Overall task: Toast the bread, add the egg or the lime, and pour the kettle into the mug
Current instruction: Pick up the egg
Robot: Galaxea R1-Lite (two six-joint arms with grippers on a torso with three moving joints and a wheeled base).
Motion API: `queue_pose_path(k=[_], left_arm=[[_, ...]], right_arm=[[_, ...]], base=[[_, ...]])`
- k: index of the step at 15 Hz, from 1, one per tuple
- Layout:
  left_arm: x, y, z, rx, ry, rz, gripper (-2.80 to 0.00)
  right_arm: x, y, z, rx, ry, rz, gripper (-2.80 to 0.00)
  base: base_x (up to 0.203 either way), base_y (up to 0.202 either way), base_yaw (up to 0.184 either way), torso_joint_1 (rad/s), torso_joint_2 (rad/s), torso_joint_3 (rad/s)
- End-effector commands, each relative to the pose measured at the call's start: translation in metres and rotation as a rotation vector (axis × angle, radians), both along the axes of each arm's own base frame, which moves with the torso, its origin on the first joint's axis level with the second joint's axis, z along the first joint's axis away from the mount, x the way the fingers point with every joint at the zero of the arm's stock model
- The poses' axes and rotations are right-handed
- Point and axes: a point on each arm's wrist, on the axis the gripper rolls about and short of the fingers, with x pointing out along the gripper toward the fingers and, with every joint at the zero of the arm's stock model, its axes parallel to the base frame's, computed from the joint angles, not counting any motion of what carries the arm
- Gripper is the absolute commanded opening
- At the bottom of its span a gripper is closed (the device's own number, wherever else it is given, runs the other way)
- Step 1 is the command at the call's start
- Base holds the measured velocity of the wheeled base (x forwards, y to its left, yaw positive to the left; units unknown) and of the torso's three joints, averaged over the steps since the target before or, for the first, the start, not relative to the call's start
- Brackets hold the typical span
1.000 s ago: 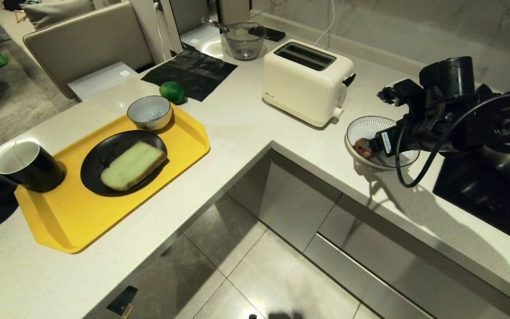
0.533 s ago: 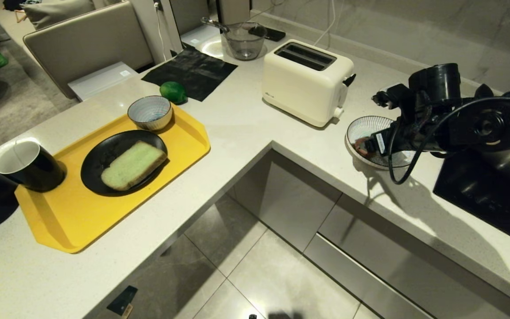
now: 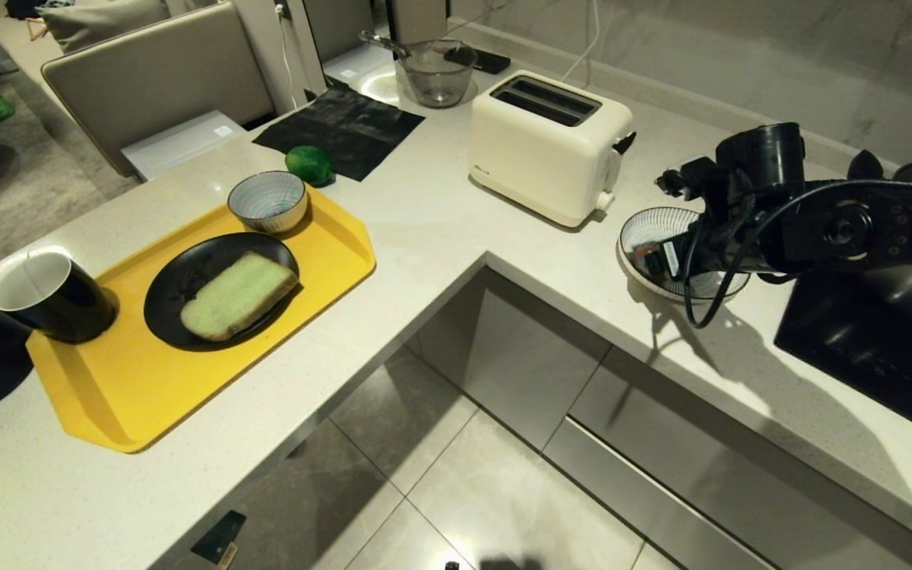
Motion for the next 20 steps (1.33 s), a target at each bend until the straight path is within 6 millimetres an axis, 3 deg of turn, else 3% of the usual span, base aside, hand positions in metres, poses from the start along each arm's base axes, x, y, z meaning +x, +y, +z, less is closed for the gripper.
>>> queue_pose_path(k=[1, 20], left_arm=[[0.000, 0.000, 0.000, 0.000, 0.001, 0.000, -2.80], [0.000, 0.000, 0.000, 0.000, 0.001, -0.001, -2.80]], right_arm=[[0.002, 0.001, -0.004, -0.003, 0.012, 0.004, 0.00], [0.020, -0.006, -0.015, -0.003, 0.022, -0.021, 0.00]], base=[[0.000, 0.000, 0.000, 0.000, 0.00, 0.000], [0.000, 0.000, 0.000, 0.000, 0.00, 0.000]])
